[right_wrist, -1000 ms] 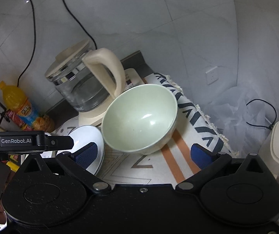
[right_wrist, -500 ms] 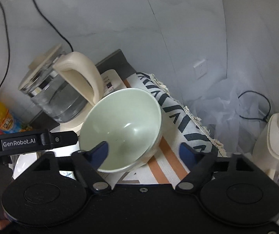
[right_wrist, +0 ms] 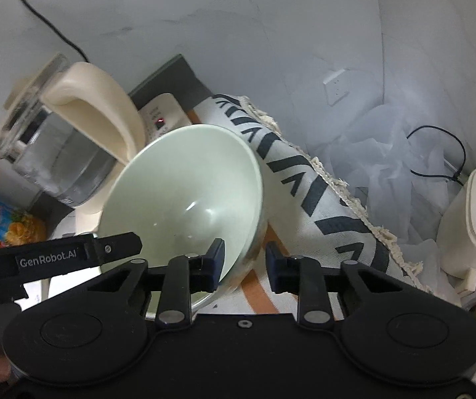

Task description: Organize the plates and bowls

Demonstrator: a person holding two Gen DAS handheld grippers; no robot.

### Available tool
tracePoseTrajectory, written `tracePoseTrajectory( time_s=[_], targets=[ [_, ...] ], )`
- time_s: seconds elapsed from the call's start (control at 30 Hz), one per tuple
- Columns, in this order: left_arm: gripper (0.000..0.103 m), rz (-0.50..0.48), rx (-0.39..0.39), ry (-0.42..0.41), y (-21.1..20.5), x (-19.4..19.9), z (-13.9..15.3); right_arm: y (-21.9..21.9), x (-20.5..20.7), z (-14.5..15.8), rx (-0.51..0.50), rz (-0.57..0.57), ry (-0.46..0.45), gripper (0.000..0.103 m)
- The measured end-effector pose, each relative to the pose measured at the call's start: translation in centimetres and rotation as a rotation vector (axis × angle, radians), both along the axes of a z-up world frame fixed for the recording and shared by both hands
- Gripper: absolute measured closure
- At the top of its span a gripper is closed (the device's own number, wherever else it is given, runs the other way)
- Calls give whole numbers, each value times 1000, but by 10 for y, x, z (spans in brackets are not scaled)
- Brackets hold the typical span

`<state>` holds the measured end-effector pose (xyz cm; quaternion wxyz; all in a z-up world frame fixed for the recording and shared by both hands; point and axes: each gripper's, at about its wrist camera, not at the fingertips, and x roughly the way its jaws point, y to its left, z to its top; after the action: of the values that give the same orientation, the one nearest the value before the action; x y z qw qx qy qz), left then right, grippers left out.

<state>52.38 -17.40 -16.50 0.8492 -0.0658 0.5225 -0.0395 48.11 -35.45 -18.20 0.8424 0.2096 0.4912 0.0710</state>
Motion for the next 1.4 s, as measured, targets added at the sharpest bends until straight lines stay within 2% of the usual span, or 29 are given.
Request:
tracePoseTrajectory(
  time_s=[0.03, 0.1, 0.17, 0.57, 1.13, 1.4],
  targets=[
    [73, -1, -3, 9, -1, 0, -2, 0, 1, -2, 8, -7, 4, 76],
    [81, 2, -18, 26, -1, 1, -6, 1, 2, -5, 16, -9, 9, 79],
    [84, 0, -22, 35, -2, 1, -7, 4, 3, -6, 3, -6, 3, 79],
    [86, 16, -9, 9, -1, -3, -4, 9, -10, 6, -31, 0, -47, 80],
    [86, 67, 1, -101, 12, -40, 54, 18, -36, 57, -18, 39, -164, 80],
    [86, 93, 9, -141, 19, -65, 71, 22, -53, 73, -4, 67, -218, 80]
  ],
)
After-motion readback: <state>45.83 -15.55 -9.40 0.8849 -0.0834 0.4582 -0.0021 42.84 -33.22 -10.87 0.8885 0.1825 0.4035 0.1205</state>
